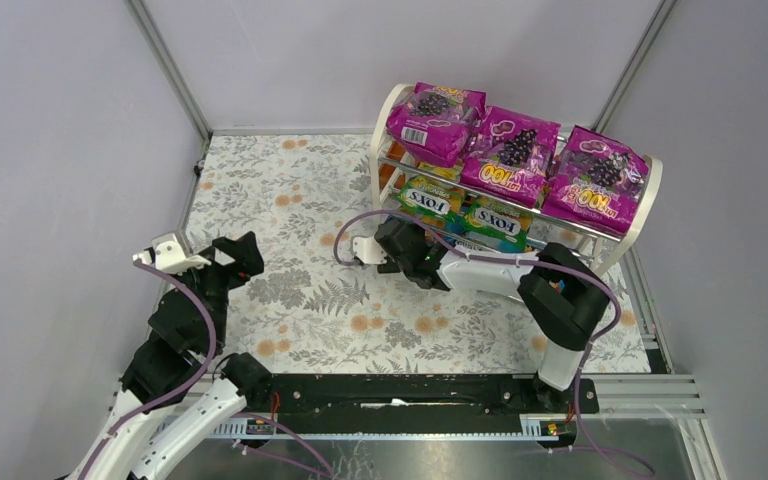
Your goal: Place and organize the candy bags onto the shelf
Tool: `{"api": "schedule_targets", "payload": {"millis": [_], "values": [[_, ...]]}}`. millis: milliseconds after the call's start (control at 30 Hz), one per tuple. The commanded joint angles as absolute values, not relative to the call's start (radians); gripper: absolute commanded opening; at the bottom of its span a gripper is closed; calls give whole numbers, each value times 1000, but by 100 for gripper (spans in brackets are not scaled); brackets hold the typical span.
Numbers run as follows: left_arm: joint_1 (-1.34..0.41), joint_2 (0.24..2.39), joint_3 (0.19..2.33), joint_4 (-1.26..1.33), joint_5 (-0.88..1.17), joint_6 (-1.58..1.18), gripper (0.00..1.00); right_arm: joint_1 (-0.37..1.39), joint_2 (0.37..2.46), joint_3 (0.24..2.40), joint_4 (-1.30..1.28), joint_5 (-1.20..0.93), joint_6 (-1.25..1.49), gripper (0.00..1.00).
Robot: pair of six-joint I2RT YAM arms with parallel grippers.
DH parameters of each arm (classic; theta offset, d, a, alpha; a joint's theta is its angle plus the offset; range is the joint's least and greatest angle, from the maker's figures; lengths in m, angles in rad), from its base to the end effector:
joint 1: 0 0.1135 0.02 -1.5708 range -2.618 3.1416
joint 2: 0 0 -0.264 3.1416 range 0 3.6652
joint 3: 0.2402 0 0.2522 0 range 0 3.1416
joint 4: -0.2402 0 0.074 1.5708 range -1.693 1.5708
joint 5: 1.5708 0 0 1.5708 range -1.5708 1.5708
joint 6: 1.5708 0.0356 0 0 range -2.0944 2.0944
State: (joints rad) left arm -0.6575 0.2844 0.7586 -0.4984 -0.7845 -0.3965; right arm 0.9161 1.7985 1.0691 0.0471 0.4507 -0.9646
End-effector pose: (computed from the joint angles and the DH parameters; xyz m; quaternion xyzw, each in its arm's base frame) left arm 0.0599 -0.0145 0.3504 -0.1787 0.6904 -0.0882 0.6955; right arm 0.2464 0.2956 0.1853 -0.6543 0.5964 -0.2119 0.4139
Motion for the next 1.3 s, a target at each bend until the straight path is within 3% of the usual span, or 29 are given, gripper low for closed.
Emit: {"api": "schedule_targets", "payload": {"millis": [0,167,300,433,500,567,633,667,700,733,867,1067,1267], "values": [[-660,307,758,-458,-772,-387,89,948,1705,1098,-129,355,-797,67],[-658,317,759,-458,-771,-387,89,951,1652,1077,-135,385,-737,65],[-657,327,759,-457,-771,-387,89,952,1664,1052,-119,442,-763,37],[-658,341,759,-460,-775,-387,89,942,1665,1009,-92,409,-753,29],[-658,352,760,-460,-781,-387,89,942,1657,999,-95,371,-731,34],[-658,367,761,-460,-784,-385,89,942,1632,990,-86,352,-684,56],[-658,386,766,-466,-787,-385,90,952,1575,990,-74,356,-622,64],[-658,397,771,-471,-789,-385,90,965,1536,991,-74,352,-589,75],[-657,408,778,-476,-790,-386,91,979,1491,990,-70,344,-561,92],[-658,419,786,-483,-790,-388,92,994,1449,987,-70,326,-531,99],[-658,470,838,-517,-784,-406,98,1049,1291,1024,-187,240,-392,100],[-658,552,1005,-553,-700,-507,99,1074,944,1058,-304,155,-66,100],[-658,651,1216,-462,-546,-502,99,1073,676,1246,-472,90,17,100]]}}
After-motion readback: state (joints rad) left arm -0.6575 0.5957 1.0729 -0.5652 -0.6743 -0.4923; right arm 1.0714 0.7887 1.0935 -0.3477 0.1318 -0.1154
